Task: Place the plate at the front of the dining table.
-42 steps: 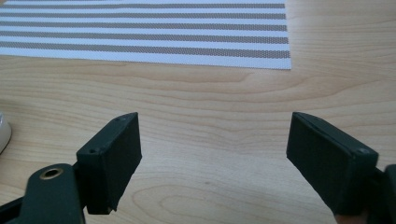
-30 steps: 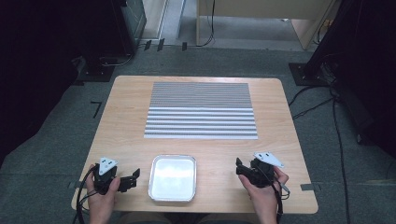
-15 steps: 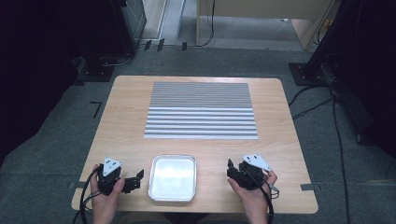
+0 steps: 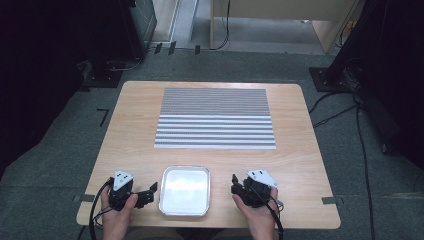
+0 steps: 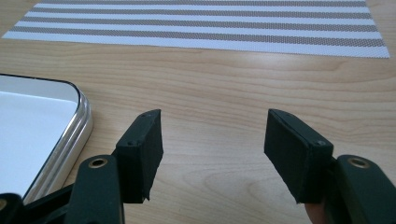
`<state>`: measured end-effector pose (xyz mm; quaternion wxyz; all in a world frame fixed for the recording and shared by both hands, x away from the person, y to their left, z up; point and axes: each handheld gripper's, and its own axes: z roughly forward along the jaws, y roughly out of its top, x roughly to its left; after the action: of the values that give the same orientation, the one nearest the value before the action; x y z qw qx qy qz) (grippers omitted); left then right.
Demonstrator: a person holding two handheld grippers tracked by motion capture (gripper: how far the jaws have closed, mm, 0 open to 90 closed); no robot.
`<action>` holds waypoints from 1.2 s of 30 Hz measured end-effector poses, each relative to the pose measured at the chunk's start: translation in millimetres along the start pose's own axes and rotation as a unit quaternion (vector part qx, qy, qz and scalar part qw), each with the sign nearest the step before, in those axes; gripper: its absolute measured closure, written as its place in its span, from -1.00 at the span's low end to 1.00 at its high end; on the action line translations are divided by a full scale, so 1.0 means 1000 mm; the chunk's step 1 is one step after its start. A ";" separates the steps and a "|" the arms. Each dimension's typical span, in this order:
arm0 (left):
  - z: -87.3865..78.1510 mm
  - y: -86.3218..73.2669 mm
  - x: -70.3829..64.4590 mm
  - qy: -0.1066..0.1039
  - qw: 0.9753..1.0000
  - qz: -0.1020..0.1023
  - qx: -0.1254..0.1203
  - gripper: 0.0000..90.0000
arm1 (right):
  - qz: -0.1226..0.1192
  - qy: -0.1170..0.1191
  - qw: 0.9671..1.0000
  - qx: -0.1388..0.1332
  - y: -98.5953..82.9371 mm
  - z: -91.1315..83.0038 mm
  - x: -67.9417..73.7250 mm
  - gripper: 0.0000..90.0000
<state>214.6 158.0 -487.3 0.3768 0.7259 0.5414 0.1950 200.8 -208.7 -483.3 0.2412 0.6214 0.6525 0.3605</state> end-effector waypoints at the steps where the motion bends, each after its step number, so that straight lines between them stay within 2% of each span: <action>1: 0.000 0.000 0.000 0.000 1.000 0.000 0.000 -0.86 | 0.000 0.000 1.000 0.000 0.000 0.000 0.000 -0.16; 12: -0.003 0.002 0.000 -0.009 1.000 -0.007 -0.003 -0.86 | 0.021 0.002 1.000 0.004 -0.003 0.001 0.023 -0.22; 14: -0.003 0.002 -0.002 -0.011 1.000 -0.011 -0.004 -0.86 | 0.023 0.006 1.000 0.004 -0.005 0.003 0.033 -0.09; 15: -0.003 0.002 -0.002 -0.011 1.000 -0.011 -0.004 -0.86 | 0.023 0.006 1.000 0.004 -0.005 0.003 0.033 -0.09; 16: -0.004 0.003 -0.003 -0.012 1.000 -0.011 -0.004 -0.86 | 0.017 0.010 1.000 0.002 -0.007 0.003 0.040 0.03; 19: -0.004 0.003 -0.006 -0.013 1.000 -0.010 -0.005 -0.86 | 0.013 0.013 1.000 -0.001 -0.009 0.004 0.046 0.09; 23: -0.005 0.004 -0.009 -0.015 1.000 -0.011 -0.004 -0.86 | 0.021 0.032 0.999 0.002 -0.011 0.006 0.054 0.19; 24: -0.005 0.003 -0.011 -0.017 1.000 -0.012 -0.003 -0.86 | 0.027 0.045 0.999 0.004 -0.012 0.007 0.057 0.26; 27: -0.004 0.003 -0.012 -0.017 1.000 -0.011 -0.002 -0.86 | 0.029 0.052 0.998 0.003 -0.012 0.008 0.060 0.32; 28: -0.005 0.003 -0.013 -0.019 1.000 -0.010 -0.002 -0.86 | 0.026 0.062 0.998 0.002 -0.013 0.008 0.063 0.44; 30: -0.005 0.004 -0.013 -0.019 1.000 -0.010 -0.002 -0.86 | 0.023 0.078 0.997 0.003 -0.014 0.010 0.066 0.49; 31: -0.005 0.004 -0.013 -0.019 1.000 -0.010 -0.002 -0.86 | 0.023 0.078 0.997 0.003 -0.014 0.010 0.066 0.49; 32: -0.005 0.004 -0.012 -0.019 1.000 -0.013 -0.003 -0.86 | 0.027 0.092 0.995 0.001 -0.016 0.012 0.068 0.53; 35: -0.005 0.004 -0.012 -0.019 1.000 -0.013 -0.002 -0.86 | 0.028 0.080 0.996 -0.004 -0.017 0.013 0.071 0.56; 36: -0.005 0.004 -0.012 -0.019 1.000 -0.013 -0.002 -0.86 | 0.037 0.076 0.996 -0.007 -0.018 0.013 0.072 0.59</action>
<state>209.4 147.8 -479.5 0.3911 0.7217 0.5431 0.1768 191.4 -134.6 -495.5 0.1816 0.6143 0.6429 0.4199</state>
